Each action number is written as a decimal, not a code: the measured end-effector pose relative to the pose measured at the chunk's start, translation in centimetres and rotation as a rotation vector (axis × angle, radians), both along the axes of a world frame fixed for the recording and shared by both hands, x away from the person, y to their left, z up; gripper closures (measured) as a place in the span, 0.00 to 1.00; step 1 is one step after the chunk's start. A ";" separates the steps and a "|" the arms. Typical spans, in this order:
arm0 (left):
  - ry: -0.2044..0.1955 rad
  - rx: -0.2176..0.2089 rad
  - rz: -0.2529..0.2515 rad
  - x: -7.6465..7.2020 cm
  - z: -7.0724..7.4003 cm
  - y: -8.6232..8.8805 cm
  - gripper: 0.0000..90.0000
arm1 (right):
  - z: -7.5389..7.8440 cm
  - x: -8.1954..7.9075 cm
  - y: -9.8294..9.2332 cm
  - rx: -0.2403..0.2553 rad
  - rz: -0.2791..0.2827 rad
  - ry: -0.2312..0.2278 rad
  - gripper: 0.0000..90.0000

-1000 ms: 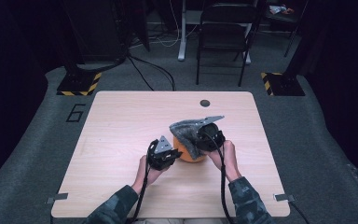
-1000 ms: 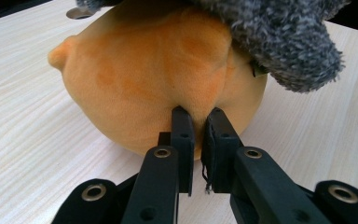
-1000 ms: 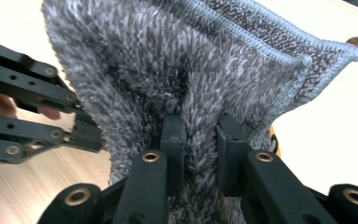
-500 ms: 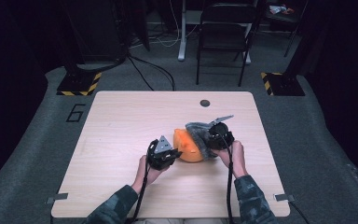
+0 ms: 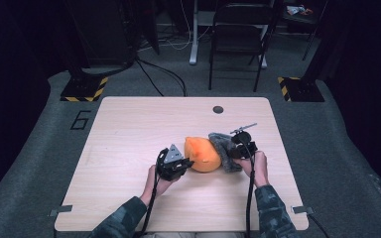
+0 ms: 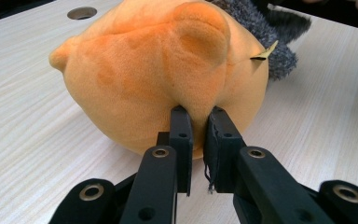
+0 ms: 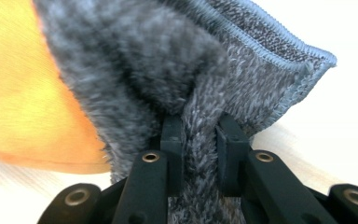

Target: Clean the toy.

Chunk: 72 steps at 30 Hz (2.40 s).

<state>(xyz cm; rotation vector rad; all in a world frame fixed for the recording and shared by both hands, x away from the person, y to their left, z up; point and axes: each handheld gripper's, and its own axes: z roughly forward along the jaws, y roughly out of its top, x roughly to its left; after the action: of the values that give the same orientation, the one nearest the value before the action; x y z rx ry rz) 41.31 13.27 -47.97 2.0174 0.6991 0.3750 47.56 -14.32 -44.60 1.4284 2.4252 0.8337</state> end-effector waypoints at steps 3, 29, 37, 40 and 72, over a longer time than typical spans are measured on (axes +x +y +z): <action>-0.004 0.003 -0.003 0.0 0.0 0.0 0.91 | 1.5 -0.4 0.2 0.027 0.013 -0.042 0.85; -0.005 0.002 -0.005 0.0 -0.2 -0.1 0.91 | 2.4 -1.7 3.7 0.003 0.116 -0.095 0.85; -0.006 -0.001 -0.004 0.0 -0.2 -0.1 0.91 | 0.0 -0.4 1.5 -0.003 0.026 -0.021 0.85; -0.005 -0.001 -0.003 0.1 -0.2 -0.1 0.91 | -0.7 -0.1 1.0 -0.016 0.013 -0.005 0.85; 0.003 0.013 0.008 0.2 -0.2 0.2 0.76 | 2.1 -1.7 4.1 0.018 0.104 -0.096 0.85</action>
<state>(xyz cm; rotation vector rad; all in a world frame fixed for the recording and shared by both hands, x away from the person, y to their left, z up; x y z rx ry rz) 41.46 13.43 -48.22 2.0283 0.7089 0.3826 45.88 -10.21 -42.53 1.2469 2.4432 0.9272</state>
